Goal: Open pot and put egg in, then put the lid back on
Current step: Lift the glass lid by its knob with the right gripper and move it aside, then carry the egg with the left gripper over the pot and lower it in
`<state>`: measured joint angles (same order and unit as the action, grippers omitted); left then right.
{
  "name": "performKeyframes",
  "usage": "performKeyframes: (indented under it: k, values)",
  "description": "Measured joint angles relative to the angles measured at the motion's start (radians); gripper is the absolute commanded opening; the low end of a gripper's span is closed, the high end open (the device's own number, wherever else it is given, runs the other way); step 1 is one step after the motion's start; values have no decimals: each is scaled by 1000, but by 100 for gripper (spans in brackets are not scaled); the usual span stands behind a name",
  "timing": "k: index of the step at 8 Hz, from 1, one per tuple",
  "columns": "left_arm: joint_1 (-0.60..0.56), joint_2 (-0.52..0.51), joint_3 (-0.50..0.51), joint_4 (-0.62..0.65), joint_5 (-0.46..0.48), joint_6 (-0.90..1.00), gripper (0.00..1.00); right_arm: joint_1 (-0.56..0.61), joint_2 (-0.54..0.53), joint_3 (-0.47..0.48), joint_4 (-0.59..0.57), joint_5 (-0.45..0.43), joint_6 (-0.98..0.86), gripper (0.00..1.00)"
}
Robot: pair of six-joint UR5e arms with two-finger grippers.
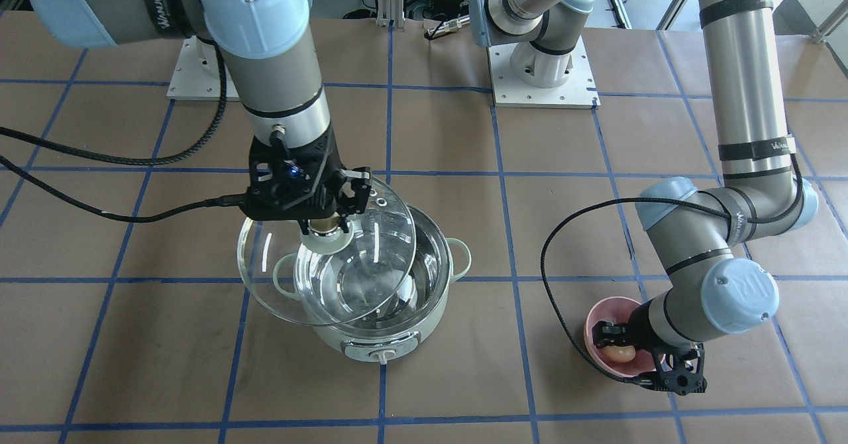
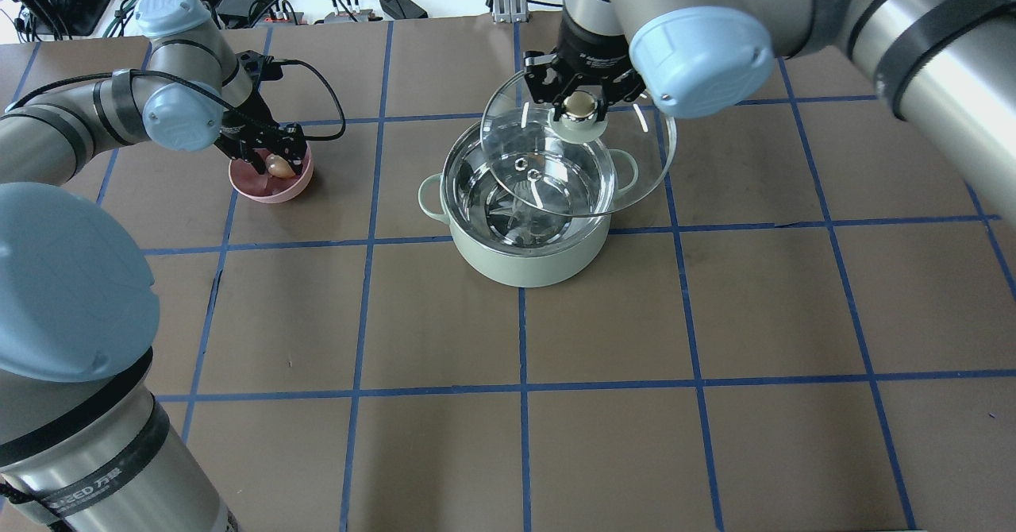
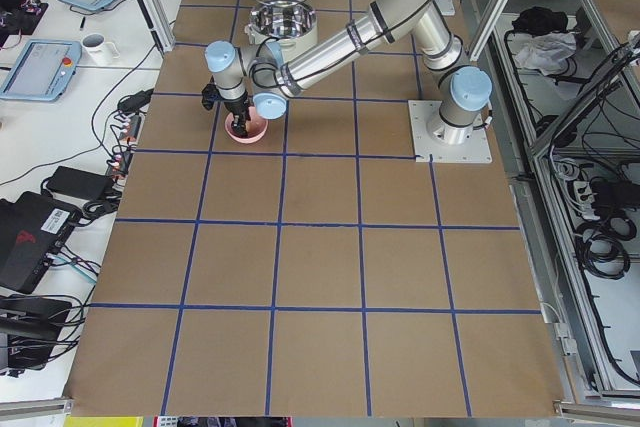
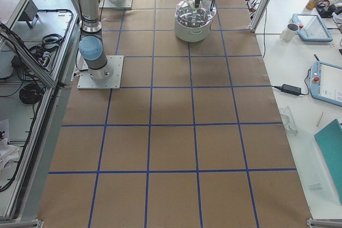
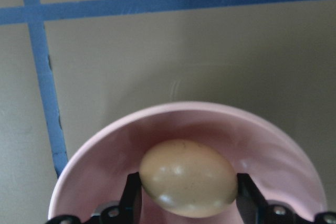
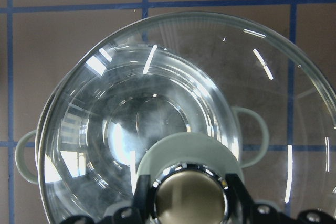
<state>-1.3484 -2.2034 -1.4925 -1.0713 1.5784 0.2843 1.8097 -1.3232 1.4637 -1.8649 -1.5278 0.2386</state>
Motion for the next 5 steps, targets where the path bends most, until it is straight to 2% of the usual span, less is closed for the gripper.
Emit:
performKeyframes:
  k: [2,5]
  values:
    - [-1,50,-2,-16,2,1,37,-112,-86,-1,96,-1,-145,8]
    - [-32,228,-3,-183,-1,-83,37,-260,-206,-2,212,-25,-363,8]
